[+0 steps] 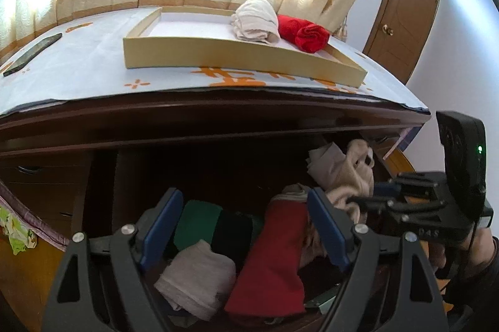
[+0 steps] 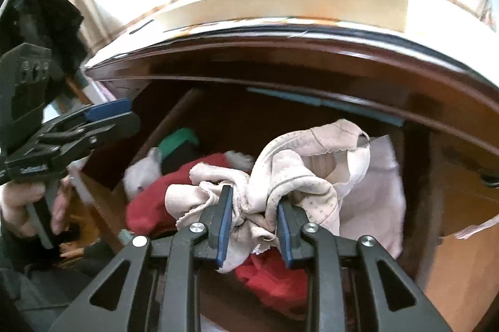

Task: Take underwear out of drawer
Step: 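Grasp the beige lace garment with the right gripper while the left grasps the red garment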

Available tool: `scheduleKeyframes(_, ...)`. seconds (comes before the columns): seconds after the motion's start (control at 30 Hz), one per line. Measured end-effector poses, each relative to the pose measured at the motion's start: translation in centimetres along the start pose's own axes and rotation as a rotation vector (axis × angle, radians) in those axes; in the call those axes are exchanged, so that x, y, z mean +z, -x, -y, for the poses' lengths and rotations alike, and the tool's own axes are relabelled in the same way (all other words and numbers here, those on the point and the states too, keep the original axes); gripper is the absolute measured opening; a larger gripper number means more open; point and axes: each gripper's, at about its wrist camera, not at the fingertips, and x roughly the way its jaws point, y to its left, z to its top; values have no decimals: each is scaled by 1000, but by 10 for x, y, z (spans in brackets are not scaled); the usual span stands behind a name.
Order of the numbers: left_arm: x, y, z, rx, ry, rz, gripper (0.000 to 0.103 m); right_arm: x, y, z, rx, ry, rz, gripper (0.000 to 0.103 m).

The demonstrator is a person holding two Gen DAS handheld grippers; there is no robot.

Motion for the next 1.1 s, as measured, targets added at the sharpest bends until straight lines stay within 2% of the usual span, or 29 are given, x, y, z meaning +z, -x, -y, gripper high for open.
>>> scheduleKeyframes(0.17,-6,-12,13,-20,-45,-49,83,0,-7,8,-107,37,-21,28)
scheduleKeyframes(0.43,-11,-32,33,-53,-127,-179,82,3,-10,13,-89,2,-49,28)
scheduleKeyframes(0.73,-21,-54,46,-25,-211,-309,78,5,-16,7,-77,39,-89,28)
scheduleKeyframes(0.87,-24,-66,47,-32,-224,-365,70,2,-20,3,-89,65,-106,28)
scheduleKeyframes(0.93,-23,-70,46,-42,-211,-387,63,3,-20,4,-86,65,-108,29)
scheduleKeyframes(1.07,-23,-74,48,-54,-222,-415,58,2,-20,7,-76,59,-110,29)
scheduleKeyframes(1.1,-24,-76,49,-57,-229,-421,54,2,-20,7,-77,61,-110,29)
